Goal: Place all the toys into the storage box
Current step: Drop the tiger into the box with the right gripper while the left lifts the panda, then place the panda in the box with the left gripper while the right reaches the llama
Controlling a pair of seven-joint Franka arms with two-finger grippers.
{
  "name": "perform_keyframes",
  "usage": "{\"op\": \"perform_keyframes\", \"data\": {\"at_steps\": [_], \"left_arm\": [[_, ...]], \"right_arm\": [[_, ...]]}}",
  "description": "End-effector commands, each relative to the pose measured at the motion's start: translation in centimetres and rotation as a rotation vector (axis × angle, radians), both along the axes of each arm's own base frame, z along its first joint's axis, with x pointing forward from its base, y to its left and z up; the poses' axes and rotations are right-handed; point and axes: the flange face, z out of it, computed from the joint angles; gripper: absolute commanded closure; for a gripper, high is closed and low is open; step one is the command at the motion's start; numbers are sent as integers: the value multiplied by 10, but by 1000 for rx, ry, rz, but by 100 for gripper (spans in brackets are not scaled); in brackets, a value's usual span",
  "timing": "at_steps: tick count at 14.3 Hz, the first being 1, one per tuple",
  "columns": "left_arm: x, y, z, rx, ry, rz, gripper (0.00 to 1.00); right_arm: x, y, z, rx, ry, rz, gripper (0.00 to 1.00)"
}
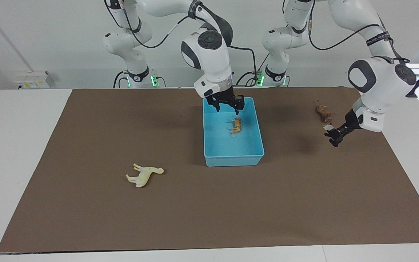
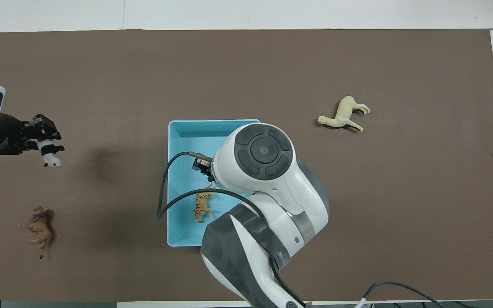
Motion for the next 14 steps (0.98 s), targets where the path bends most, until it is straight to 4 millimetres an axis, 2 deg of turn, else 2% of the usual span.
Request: {"op": "perform_keyframes", "data": {"at_steps": [1,3,5,6,7,8,9,10,12,14], "left_arm": [[-9,-94,24,-84,20,60,92],[-23,-187,27,-88,30,99,92],[-45,-274,30,-108,-11,116,92],[-56,-306,32,-124,-29,134,92],[-74,-334,28,-128,-25,127,87],[-87,-346,21,-121,-15,107,76],[-98,-351,19,-115,-7,91,42],[-108,-355,14,-101,7,72,0],[-107,-349,14,-76,19,63,0],[-105,-332,17,26,7,15,0]], "right_arm": [[43,-84,18,-29,-22,70,0],[74,-145,14,-28,-59,164,0],[97,-190,10,-26,-136,305,0],[107,-211,9,-31,-171,335,0],[112,-225,8,-33,-181,335,0],[117,-232,4,-34,-192,315,0],[118,-237,-6,-32,-169,260,2],[121,-246,-19,-30,-141,115,5],[128,-252,-43,-14,-110,-148,5],[133,-257,-57,-2,-80,-281,5]]}}
